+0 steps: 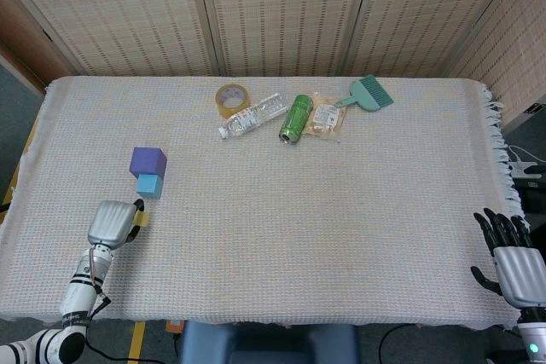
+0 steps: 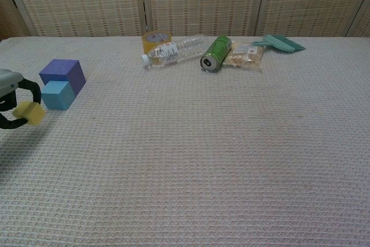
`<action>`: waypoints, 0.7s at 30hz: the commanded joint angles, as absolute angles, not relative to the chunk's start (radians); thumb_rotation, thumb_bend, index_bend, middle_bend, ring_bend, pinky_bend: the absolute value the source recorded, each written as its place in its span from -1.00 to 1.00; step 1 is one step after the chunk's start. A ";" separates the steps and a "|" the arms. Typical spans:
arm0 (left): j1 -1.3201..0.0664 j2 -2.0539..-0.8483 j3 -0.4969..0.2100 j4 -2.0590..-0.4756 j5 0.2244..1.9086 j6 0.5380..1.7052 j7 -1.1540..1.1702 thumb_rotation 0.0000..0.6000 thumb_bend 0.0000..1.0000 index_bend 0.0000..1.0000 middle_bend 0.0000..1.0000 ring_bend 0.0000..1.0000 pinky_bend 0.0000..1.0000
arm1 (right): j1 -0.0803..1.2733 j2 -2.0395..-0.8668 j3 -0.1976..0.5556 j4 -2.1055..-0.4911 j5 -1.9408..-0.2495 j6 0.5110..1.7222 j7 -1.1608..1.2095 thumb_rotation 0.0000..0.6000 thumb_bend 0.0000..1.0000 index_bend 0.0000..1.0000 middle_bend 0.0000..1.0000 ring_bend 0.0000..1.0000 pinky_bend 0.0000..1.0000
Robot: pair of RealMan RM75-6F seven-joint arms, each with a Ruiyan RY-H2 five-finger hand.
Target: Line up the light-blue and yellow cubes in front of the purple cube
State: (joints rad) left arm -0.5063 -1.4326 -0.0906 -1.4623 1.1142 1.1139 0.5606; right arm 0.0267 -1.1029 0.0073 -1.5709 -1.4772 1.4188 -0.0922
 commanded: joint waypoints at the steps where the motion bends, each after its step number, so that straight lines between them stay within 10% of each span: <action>1: -0.533 -1.452 -0.104 -1.438 1.099 1.082 0.577 1.00 -0.30 -0.15 1.00 1.00 1.00 | 0.028 -1.104 0.010 -1.568 -1.473 1.418 -0.091 1.00 -1.00 -1.00 -1.00 -1.00 -1.00; 21: -0.600 -1.526 -0.116 -1.317 1.033 1.000 0.606 1.00 -0.29 -0.25 1.00 1.00 1.00 | 0.039 -1.103 0.023 -1.564 -1.431 1.388 -0.094 1.00 -1.00 -1.00 -1.00 -1.00 -1.00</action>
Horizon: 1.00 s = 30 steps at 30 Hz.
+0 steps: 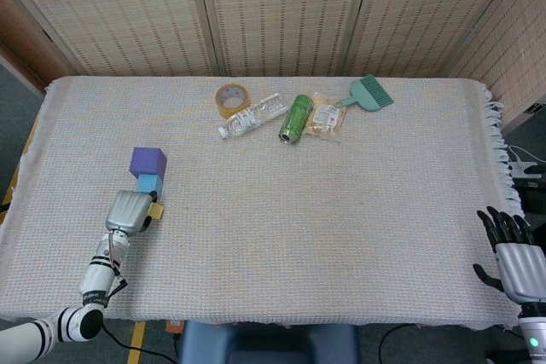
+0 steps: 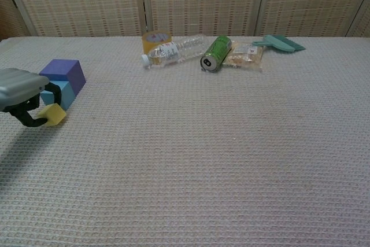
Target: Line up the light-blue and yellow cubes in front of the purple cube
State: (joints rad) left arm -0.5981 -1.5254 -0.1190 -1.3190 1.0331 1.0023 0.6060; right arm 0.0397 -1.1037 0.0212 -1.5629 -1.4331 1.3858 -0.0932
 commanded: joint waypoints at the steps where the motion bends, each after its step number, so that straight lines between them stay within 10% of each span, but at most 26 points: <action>1: -0.600 -1.526 -0.114 -1.317 1.033 0.999 0.606 1.00 -0.29 -0.28 1.00 1.00 1.00 | 0.038 -1.103 0.023 -1.564 -1.429 1.388 -0.094 1.00 -1.00 -1.00 -1.00 -1.00 -1.00; 30: -0.492 -1.475 0.004 -1.538 1.212 1.177 0.589 1.00 -0.29 -0.60 1.00 1.00 1.00 | 0.030 -1.097 0.005 -1.579 -1.462 1.407 -0.095 1.00 -1.00 -1.00 -1.00 -1.00 -1.00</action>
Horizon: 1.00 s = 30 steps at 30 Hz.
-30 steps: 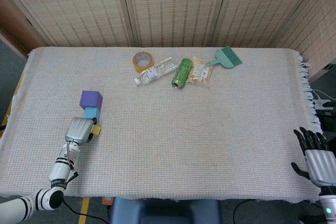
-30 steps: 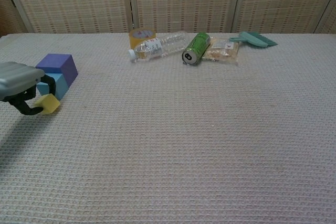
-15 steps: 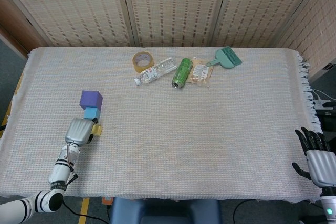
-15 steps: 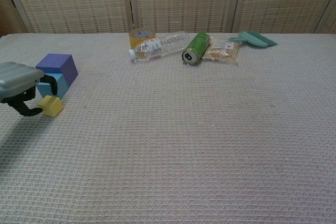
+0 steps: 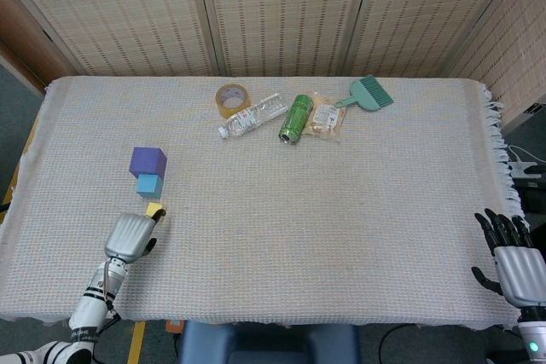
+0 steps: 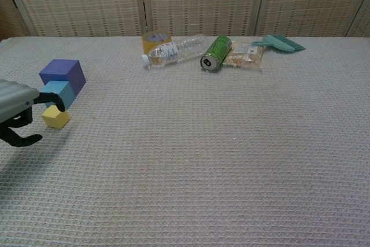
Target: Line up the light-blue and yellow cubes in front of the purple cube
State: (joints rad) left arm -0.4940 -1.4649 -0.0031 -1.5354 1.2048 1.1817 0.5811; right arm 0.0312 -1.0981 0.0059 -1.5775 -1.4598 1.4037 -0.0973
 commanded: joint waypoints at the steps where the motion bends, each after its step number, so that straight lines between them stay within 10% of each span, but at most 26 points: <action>1: -0.494 -1.482 0.005 -1.535 1.212 1.172 0.601 1.00 -0.29 -0.63 1.00 1.00 1.00 | 0.029 -1.096 0.006 -1.579 -1.463 1.409 -0.093 1.00 -1.00 -1.00 -1.00 -1.00 -1.00; 30: -0.524 -1.494 -0.022 -1.512 1.023 1.067 0.733 1.00 -0.27 -0.69 1.00 1.00 1.00 | 0.027 -1.095 0.009 -1.576 -1.453 1.408 -0.092 1.00 -1.00 -1.00 -1.00 -1.00 -1.00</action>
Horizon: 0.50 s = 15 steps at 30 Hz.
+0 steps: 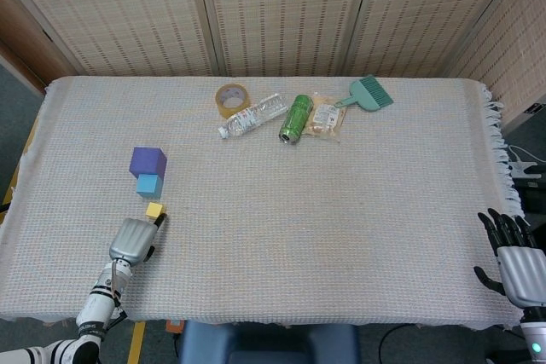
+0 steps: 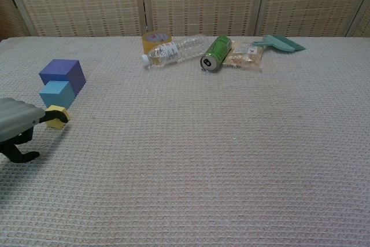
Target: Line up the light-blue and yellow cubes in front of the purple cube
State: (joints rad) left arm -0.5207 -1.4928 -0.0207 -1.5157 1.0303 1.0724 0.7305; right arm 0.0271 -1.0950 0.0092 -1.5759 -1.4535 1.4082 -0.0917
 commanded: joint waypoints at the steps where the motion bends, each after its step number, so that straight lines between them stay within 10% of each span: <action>1: -0.526 -1.495 -0.023 -1.510 1.016 1.062 0.733 1.00 -0.27 -0.70 1.00 1.00 1.00 | 0.027 -1.095 0.009 -1.576 -1.453 1.408 -0.093 1.00 -1.00 -1.00 -1.00 -1.00 -1.00; 15: -0.542 -1.509 -0.029 -1.479 0.971 1.058 0.745 1.00 -0.27 -0.76 1.00 1.00 1.00 | 0.026 -1.094 0.010 -1.576 -1.453 1.410 -0.089 1.00 -1.00 -1.00 -1.00 -1.00 -1.00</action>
